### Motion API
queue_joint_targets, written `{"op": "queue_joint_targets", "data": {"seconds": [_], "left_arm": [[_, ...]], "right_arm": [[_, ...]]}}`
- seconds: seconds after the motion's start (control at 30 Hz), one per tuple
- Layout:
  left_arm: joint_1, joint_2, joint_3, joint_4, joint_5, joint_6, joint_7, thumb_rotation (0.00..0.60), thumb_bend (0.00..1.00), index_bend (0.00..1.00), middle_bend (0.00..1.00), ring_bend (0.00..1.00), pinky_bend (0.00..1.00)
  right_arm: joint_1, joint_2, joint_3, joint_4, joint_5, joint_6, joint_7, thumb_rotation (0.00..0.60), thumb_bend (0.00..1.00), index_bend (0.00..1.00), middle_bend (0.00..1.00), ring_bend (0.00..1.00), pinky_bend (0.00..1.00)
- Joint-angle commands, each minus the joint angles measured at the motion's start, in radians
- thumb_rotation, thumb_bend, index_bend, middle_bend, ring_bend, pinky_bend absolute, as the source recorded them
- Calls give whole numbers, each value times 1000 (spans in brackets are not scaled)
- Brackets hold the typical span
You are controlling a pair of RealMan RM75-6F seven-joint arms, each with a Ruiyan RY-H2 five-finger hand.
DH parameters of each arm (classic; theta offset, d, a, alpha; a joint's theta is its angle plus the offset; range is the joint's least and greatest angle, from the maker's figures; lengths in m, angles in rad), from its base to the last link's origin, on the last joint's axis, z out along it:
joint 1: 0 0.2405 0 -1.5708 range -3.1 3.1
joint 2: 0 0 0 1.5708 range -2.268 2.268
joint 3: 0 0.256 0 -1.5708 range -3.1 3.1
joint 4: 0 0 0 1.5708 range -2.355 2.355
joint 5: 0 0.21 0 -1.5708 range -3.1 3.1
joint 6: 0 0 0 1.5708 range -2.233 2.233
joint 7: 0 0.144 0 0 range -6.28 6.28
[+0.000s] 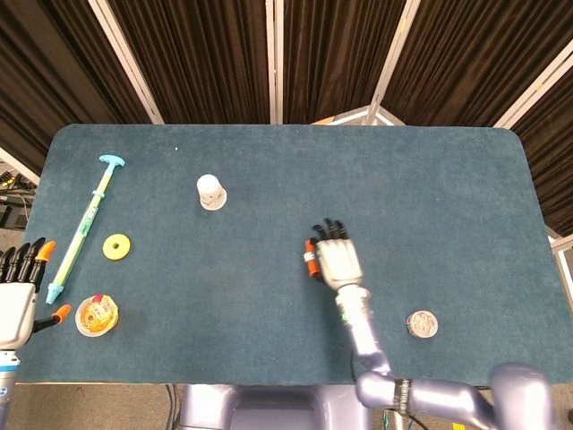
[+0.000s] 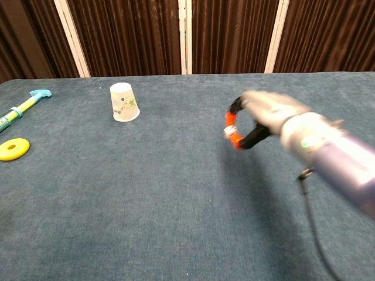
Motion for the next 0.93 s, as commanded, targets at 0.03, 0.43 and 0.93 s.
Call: {"op": "queue_joint_targets", "data": {"seconds": [0.03,0.43,0.93], "left_arm": [[0,-1,4,-2,6,0,7,600,44,0,0,0,0],[2,-6,14,-24,39,20,39,600,44,0,0,0,0],[24,5,43,-58,114,70,57,600,44,0,0,0,0]], "right_arm": [[-61,111,-3,-87,-10,41,25,600,440,471,141,0,0],[-180,311,-49,-199,-27,68,141,600,373,263,31,0,0],[-412,525,-277,-263,-350,237,376,600,187,60,0,0,0]]}}
